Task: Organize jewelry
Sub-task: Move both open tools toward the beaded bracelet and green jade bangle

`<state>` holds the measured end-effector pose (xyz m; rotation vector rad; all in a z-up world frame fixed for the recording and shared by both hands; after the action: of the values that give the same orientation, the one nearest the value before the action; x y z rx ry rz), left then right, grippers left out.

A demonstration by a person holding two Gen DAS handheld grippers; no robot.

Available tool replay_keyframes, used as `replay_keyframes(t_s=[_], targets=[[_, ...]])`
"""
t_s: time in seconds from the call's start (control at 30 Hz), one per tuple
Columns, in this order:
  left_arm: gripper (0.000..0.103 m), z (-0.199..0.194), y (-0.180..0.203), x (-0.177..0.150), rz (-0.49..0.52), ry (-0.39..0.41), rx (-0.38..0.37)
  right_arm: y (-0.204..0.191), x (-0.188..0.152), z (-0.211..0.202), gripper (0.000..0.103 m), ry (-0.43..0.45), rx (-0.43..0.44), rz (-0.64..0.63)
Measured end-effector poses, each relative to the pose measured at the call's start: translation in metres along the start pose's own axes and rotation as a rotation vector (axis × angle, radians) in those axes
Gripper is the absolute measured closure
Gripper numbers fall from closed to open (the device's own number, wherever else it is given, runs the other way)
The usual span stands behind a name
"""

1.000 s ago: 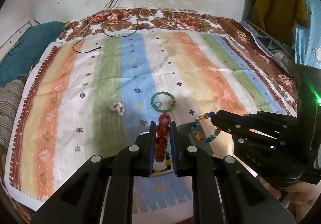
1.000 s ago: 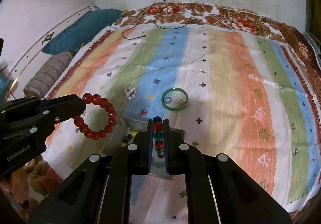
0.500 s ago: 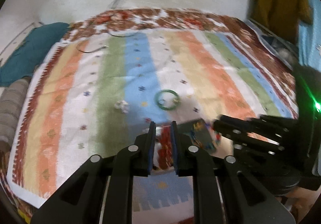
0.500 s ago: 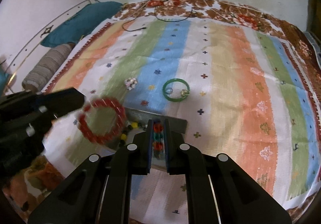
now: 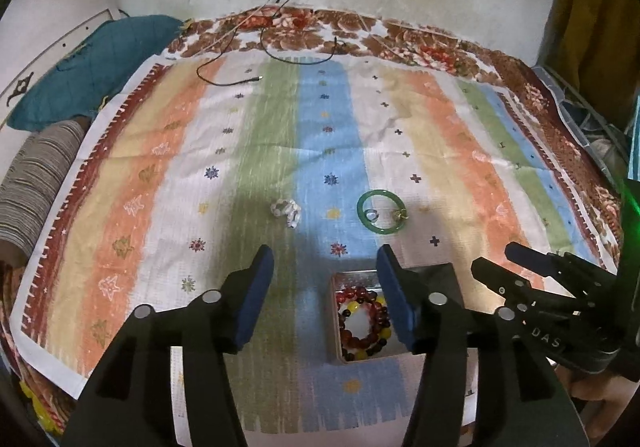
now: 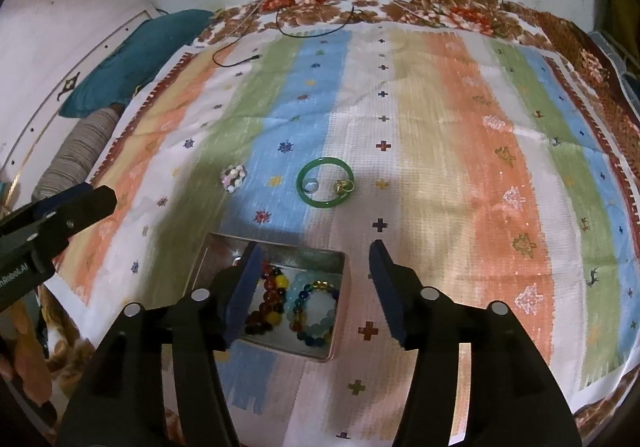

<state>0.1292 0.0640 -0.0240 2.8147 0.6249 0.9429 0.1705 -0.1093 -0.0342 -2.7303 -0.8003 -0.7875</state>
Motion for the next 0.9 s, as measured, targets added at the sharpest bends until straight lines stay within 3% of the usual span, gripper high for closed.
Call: replay_keyframes(t_s=[0.5, 0.77, 0.9], targets=[[0.039, 0.044, -0.007, 0.012, 0.04, -0.05, 0.113, 0.013, 0.019, 0.022, 0.035, -0.02, -0.036, 0.006], [0.036, 0.072, -0.012, 0.02, 0.029, -0.09, 0.14, 0.023, 0.029, 0.048, 0.035, -0.062, -0.058, 0.008], [0.036, 0.082, -0.013, 0.021, 0.018, -0.121, 0.116, 0.021, 0.031, 0.055, 0.035, -0.075, -0.051, -0.011]])
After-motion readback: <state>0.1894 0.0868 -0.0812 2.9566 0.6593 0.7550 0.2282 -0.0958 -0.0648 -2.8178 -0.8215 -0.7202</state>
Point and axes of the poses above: each gripper's, at about its wrist camera, not at the fingertips, and z roughly the way its jaws point, y to its right, x to its top, the point moved 2 cm from there along z, roughly the way its jaws point, and after that the axes turned 12 degrees about -z, right-handed, at the moved point
